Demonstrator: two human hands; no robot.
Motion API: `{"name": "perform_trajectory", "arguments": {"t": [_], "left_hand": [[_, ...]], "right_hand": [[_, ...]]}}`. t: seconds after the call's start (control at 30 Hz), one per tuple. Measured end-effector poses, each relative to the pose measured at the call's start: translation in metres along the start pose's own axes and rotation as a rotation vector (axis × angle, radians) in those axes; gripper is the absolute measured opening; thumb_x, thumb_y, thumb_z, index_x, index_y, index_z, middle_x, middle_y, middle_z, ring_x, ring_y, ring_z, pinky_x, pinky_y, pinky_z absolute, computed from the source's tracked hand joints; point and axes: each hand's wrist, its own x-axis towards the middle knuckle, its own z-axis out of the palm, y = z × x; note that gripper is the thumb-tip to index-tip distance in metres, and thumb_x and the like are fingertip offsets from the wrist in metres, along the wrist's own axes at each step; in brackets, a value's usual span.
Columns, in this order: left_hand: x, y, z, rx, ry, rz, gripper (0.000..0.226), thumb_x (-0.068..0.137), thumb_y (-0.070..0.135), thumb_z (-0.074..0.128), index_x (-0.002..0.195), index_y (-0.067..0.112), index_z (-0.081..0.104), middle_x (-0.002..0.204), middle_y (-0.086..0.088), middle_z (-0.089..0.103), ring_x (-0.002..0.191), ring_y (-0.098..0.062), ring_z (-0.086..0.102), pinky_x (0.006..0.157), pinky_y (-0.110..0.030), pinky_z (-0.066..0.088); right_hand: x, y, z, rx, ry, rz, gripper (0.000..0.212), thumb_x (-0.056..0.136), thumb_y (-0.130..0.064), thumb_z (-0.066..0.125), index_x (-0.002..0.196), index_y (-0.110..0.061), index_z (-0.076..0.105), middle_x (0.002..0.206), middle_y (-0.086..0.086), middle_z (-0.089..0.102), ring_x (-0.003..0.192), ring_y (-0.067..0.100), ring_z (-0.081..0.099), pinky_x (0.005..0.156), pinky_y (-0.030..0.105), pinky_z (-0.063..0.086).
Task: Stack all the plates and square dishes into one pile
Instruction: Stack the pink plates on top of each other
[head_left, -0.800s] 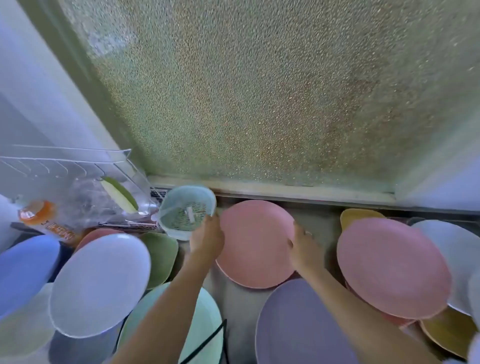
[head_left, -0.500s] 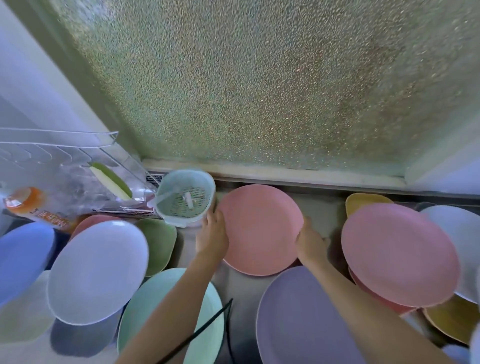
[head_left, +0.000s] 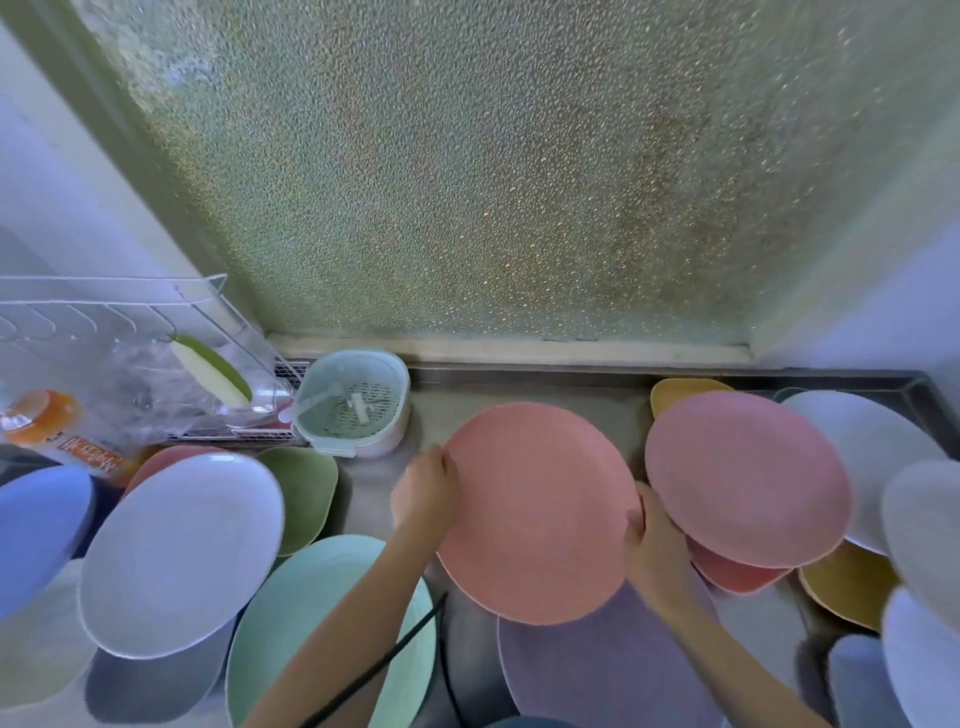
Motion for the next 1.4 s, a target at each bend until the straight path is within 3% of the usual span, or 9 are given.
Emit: {"name": "perform_trajectory", "arguments": {"t": [0.23,0.37,0.57,0.87,1.07,1.17,1.27,1.4], "left_hand": [[-0.062,-0.012,0.038,0.213,-0.177,0.18,0.025,0.097,0.019,0.03,0.095,0.007,0.052,0.102,-0.013,0.063,0.092,-0.035,0.062,0.07,-0.033,0.039],[-0.08,-0.014,0.051,0.304,-0.26,0.233,0.024,0.096,0.014,0.029,0.105,0.007,0.05,0.109,-0.015,0.062,0.099,-0.037,0.062,0.073,-0.035,0.041],[-0.089,-0.009,0.056,0.618,-0.335,0.37,0.028,0.097,0.01,0.032,0.116,0.006,0.052,0.117,-0.012,0.062,0.106,-0.034,0.062,0.084,-0.037,0.047],[-0.104,-0.016,0.068,0.618,-0.386,0.253,0.031,0.096,0.005,0.029,0.12,0.007,0.049,0.12,-0.01,0.061,0.108,-0.03,0.061,0.087,-0.036,0.047],[-0.101,-0.018,0.071,0.626,-0.376,0.227,0.034,0.094,0.007,0.029,0.119,0.01,0.052,0.119,-0.009,0.062,0.107,-0.029,0.062,0.087,-0.036,0.048],[-0.098,-0.017,0.071,0.588,-0.374,0.207,0.033,0.096,0.01,0.029,0.118,0.01,0.054,0.119,-0.01,0.062,0.108,-0.031,0.061,0.089,-0.038,0.047],[-0.099,-0.014,0.073,0.464,-0.365,0.141,0.032,0.1,0.019,0.026,0.116,0.006,0.051,0.12,-0.013,0.06,0.112,-0.033,0.058,0.092,-0.038,0.044],[-0.1,-0.011,0.075,0.447,-0.365,0.122,0.034,0.101,0.019,0.024,0.118,0.005,0.049,0.121,-0.015,0.058,0.113,-0.033,0.057,0.092,-0.04,0.044]], "right_hand": [[-0.079,0.063,-0.027,-0.121,0.01,0.142,0.04,0.095,-0.011,0.042,0.135,-0.019,0.045,0.127,0.013,0.059,0.11,0.038,0.056,0.093,0.044,0.041],[-0.097,0.078,-0.035,-0.197,-0.022,0.191,0.04,0.098,-0.021,0.037,0.137,-0.021,0.038,0.114,0.015,0.065,0.098,0.037,0.06,0.088,0.046,0.044],[-0.11,0.088,-0.052,-0.239,-0.026,0.197,0.043,0.097,-0.017,0.035,0.138,-0.026,0.032,0.087,0.015,0.061,0.07,0.035,0.056,0.063,0.042,0.047],[-0.102,0.089,-0.044,-0.492,-0.119,0.275,0.047,0.097,-0.012,0.025,0.143,-0.024,0.027,0.104,0.017,0.065,0.087,0.034,0.062,0.069,0.037,0.044],[-0.1,0.089,-0.044,-0.46,-0.108,0.257,0.045,0.099,-0.02,0.023,0.143,-0.029,0.026,0.101,0.015,0.065,0.084,0.032,0.062,0.068,0.036,0.044],[-0.097,0.084,-0.058,-0.438,0.027,0.176,0.038,0.098,-0.029,0.028,0.135,-0.025,0.036,0.091,0.011,0.064,0.072,0.028,0.057,0.062,0.032,0.041],[-0.074,0.079,-0.072,-0.258,0.288,0.247,0.032,0.098,-0.036,0.033,0.112,-0.012,0.05,0.092,0.014,0.064,0.08,0.034,0.059,0.065,0.033,0.042],[-0.034,0.076,-0.083,-0.084,0.288,0.423,0.043,0.098,-0.047,0.028,0.091,-0.01,0.051,0.094,0.016,0.063,0.086,0.037,0.059,0.072,0.04,0.045]]}}
